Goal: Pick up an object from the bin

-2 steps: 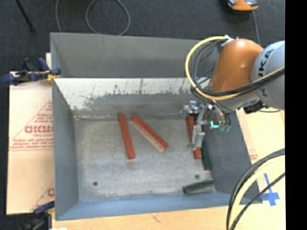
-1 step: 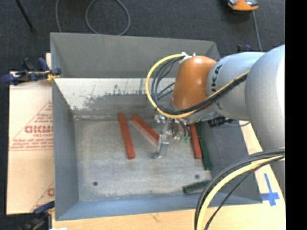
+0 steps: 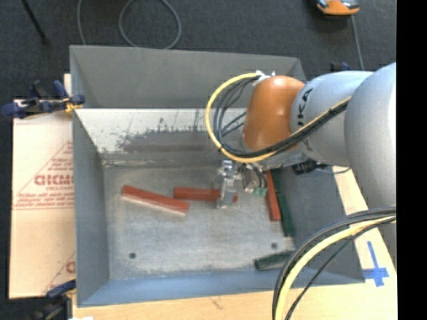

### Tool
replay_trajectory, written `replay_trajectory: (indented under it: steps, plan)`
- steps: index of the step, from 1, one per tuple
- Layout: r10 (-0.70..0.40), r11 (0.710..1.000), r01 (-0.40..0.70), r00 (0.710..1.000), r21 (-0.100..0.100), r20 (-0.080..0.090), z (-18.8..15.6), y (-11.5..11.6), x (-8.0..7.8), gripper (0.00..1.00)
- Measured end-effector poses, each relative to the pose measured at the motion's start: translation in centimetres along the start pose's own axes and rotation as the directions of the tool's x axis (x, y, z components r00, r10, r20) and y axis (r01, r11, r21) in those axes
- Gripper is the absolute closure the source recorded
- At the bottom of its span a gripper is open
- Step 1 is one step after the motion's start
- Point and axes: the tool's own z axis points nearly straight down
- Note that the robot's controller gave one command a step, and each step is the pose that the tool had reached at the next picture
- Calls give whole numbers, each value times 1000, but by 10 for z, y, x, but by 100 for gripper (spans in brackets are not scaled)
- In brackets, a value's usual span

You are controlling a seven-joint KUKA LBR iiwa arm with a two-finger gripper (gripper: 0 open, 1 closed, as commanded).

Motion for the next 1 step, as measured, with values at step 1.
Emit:
replay_trajectory:
  steps: [1]
  plan:
    - [36, 999, -36, 999, -2, 7, -123, -5, 27, 100]
